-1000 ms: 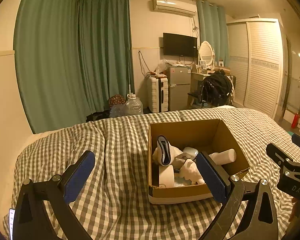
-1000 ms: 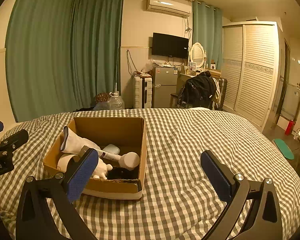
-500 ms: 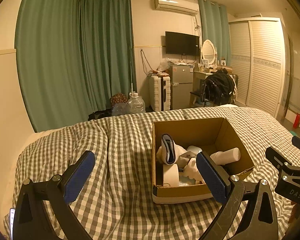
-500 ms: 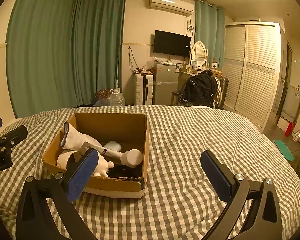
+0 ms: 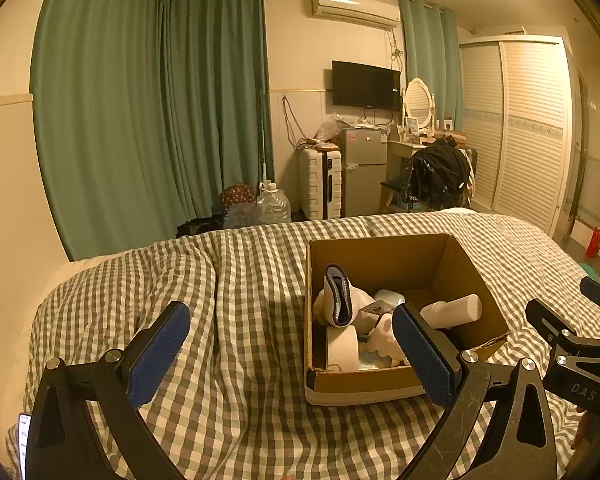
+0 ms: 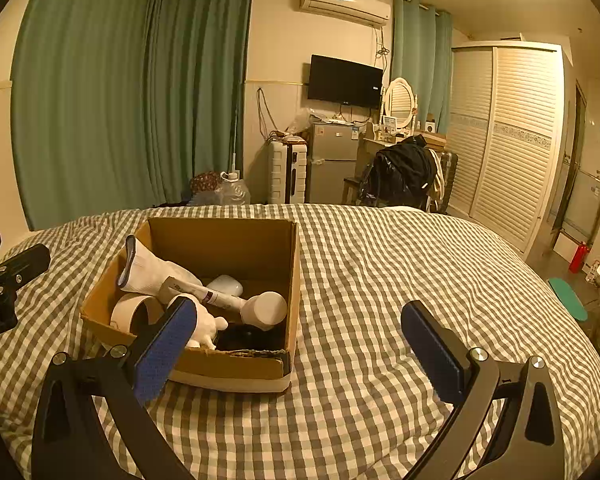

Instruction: Organize objects

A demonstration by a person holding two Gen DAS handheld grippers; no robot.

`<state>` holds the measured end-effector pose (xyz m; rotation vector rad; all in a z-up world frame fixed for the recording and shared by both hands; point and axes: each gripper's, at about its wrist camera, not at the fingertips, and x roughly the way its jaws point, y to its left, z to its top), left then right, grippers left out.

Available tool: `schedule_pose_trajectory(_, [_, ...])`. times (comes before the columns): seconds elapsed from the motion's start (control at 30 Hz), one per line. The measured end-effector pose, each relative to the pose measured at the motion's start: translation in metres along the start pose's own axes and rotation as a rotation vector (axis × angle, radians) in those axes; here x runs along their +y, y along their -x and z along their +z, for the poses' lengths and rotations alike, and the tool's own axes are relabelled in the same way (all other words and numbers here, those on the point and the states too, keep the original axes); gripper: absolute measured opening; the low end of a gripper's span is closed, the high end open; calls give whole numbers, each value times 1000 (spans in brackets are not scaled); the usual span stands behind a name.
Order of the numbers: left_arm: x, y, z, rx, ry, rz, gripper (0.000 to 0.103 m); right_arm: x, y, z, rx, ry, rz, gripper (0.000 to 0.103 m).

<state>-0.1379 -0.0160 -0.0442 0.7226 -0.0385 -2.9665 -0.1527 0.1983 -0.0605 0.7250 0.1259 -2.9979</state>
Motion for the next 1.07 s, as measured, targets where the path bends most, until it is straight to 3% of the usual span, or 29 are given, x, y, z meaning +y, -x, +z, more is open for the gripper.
schedule_pose_trajectory(1.07, [4, 1, -1, -5, -15, -3, 103, 3, -6, -2, 22, -6, 2, 103])
